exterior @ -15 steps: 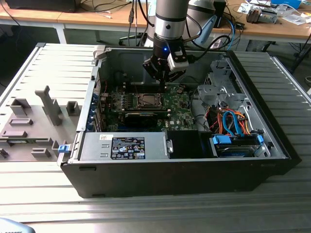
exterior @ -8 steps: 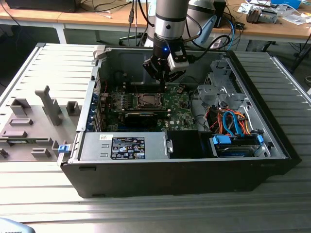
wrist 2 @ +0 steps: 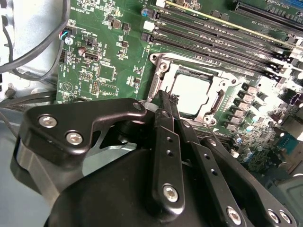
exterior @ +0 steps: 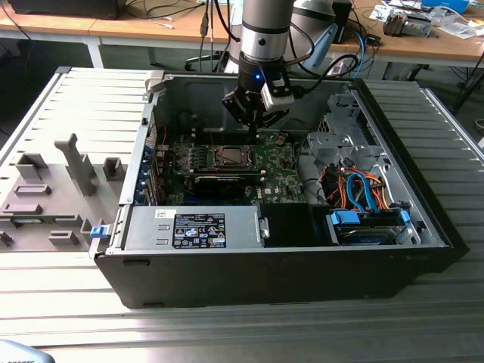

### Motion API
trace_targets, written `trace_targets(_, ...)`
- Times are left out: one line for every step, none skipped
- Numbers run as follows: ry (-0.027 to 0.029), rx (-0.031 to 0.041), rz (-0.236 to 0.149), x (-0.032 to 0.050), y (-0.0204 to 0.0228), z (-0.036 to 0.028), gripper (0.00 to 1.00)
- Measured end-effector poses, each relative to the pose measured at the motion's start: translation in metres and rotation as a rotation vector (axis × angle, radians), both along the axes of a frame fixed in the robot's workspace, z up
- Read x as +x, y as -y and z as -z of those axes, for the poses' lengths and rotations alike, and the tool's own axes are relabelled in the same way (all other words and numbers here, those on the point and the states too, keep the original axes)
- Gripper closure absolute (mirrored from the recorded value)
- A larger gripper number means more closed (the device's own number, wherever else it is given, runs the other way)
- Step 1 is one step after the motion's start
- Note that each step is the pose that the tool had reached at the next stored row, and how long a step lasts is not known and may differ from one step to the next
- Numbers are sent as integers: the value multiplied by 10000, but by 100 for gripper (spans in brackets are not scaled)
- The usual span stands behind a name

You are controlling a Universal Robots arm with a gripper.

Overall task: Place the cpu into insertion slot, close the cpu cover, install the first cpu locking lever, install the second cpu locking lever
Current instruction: 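Install the first cpu locking lever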

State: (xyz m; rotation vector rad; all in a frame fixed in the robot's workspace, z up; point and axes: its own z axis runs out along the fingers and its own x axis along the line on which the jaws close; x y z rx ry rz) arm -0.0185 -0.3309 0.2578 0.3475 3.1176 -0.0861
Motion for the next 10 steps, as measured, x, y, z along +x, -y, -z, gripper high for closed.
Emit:
trace_targets(0, 0, -6, 0, 0, 0, 89)
trace_targets(0, 0, -18, 0, 0, 0, 89)
trace_targets(0, 0, -27, 0, 0, 0, 89)
trace_targets(0, 0, -31, 0, 0, 0, 89)
trace_targets(0, 0, -38, 0, 0, 0, 89)
trace_targets(0, 0, -45, 0, 0, 0, 89)
trace_targets(0, 0, -56, 0, 0, 0, 89)
trace_targets(0, 0, -69, 0, 0, 0, 89)
trace_targets(0, -1, -82, 0, 0, 0, 89)
trace_targets(0, 0, -91, 0, 0, 0, 89)
